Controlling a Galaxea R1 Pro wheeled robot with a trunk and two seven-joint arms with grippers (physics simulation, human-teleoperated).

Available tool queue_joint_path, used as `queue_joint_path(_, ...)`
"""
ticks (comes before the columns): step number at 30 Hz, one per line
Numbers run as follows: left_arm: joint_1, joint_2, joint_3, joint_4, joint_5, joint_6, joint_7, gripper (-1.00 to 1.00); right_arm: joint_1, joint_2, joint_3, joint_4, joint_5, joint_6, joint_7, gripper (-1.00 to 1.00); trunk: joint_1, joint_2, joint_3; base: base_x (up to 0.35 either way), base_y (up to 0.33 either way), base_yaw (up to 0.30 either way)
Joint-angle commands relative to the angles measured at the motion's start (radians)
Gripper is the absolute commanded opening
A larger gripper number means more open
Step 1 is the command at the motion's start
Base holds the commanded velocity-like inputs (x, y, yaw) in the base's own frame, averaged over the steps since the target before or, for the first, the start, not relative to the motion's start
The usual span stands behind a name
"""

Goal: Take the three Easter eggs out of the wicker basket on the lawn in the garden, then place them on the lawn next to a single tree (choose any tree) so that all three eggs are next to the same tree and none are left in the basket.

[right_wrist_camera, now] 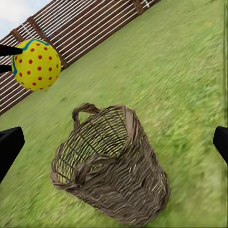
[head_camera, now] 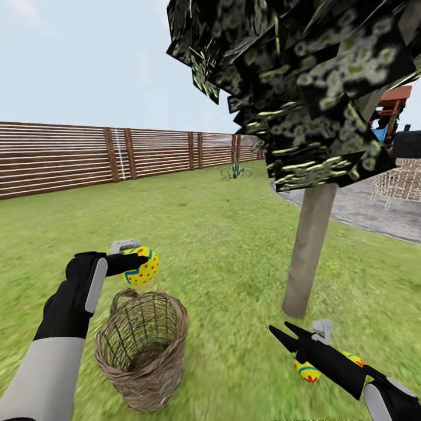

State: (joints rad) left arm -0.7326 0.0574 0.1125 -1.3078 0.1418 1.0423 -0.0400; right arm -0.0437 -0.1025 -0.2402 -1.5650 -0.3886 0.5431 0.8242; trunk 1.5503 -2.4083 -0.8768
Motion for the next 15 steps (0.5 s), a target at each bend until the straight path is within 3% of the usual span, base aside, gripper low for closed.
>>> queue_joint_path(1,-0.001,0.000,0.001,-0.001,-0.001,0.005,-0.004,-1.00,-0.001,0.000,-0.001,0.000,-0.007,0.007,0.001,1.00,0.000,0.000,0.000,0.000,-0.223,-0.176)
queue_joint_path(7,0.000,-0.001,-0.012,-0.001,-0.001,0.005,-0.004,-1.00,-0.001,0.000,-0.001,0.000,-0.007,0.007,0.002,1.00,0.000,0.000,0.003,0.000,-0.265,-0.178)
queue_joint_path(9,0.000,-0.001,-0.030,-0.001,-0.001,0.005,-0.003,-1.00,-0.001,0.000,-0.001,0.000,-0.006,0.008,0.002,1.00,0.000,0.000,0.003,0.000,-0.280,-0.039)
queue_joint_path(15,0.000,-0.001,-0.036,0.001,-0.001,0.005,-0.003,-1.00,-0.001,0.000,0.000,0.000,-0.004,0.008,0.001,1.00,0.000,0.000,0.003,0.000,-0.282,-0.005)
